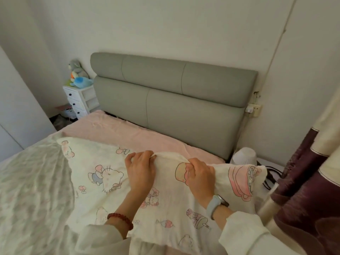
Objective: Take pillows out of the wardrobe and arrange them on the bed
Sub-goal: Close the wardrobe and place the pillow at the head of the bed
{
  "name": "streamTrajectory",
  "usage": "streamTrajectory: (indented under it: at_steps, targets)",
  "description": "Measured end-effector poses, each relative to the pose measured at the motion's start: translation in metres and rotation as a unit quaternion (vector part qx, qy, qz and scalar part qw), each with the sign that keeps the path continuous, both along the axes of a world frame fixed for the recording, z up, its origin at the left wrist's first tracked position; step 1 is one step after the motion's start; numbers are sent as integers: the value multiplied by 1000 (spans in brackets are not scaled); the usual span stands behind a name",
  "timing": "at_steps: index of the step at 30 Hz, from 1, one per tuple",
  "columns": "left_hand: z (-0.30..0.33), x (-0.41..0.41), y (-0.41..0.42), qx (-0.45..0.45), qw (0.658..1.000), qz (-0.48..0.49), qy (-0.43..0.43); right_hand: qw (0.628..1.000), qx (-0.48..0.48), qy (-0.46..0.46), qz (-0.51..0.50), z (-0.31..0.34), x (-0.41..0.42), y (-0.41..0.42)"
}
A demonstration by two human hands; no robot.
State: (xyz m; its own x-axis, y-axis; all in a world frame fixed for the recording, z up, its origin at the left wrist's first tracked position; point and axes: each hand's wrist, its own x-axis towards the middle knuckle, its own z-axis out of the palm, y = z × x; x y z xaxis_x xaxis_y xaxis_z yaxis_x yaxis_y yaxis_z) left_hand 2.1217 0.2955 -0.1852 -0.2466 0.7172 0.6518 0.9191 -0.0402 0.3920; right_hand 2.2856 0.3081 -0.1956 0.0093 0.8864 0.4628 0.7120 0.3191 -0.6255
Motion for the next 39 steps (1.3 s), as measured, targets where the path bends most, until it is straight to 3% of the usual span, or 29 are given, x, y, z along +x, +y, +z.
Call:
streamTrajectory:
  at_steps: [12, 14, 16, 20, 24, 30, 35, 37, 39]
  targets:
    - [21, -4, 246, 20, 999, 23, 26, 989, -73, 125, 15, 2, -20, 234]
    - [9, -5, 301, -17, 999, 17, 42, 986, -104, 129, 15, -14, -21, 284]
    - [-19, -6, 354, -113, 992, 22, 43, 984, -149, 94, 9, -44, -17, 338]
    - [-100, -3, 410, -235, 968, 79, -44, 962, -269, -29, 38, -116, -6, 416]
    - [-194, -3, 404, -302, 915, 180, -199, 934, -302, -128, 139, -188, -3, 465]
    - [-283, -25, 356, -324, 764, 368, -420, 919, -251, -224, 205, -248, -29, 519]
    - [-322, -30, 336, -229, 633, 324, -665, 894, -359, -233, 131, -285, -48, 555]
    - [-327, -28, 341, -197, 631, 309, -684, 867, -409, -265, 102, -294, -54, 563]
    - [-319, -26, 348, -160, 667, 323, -653, 863, -408, -279, 101, -299, -61, 564]
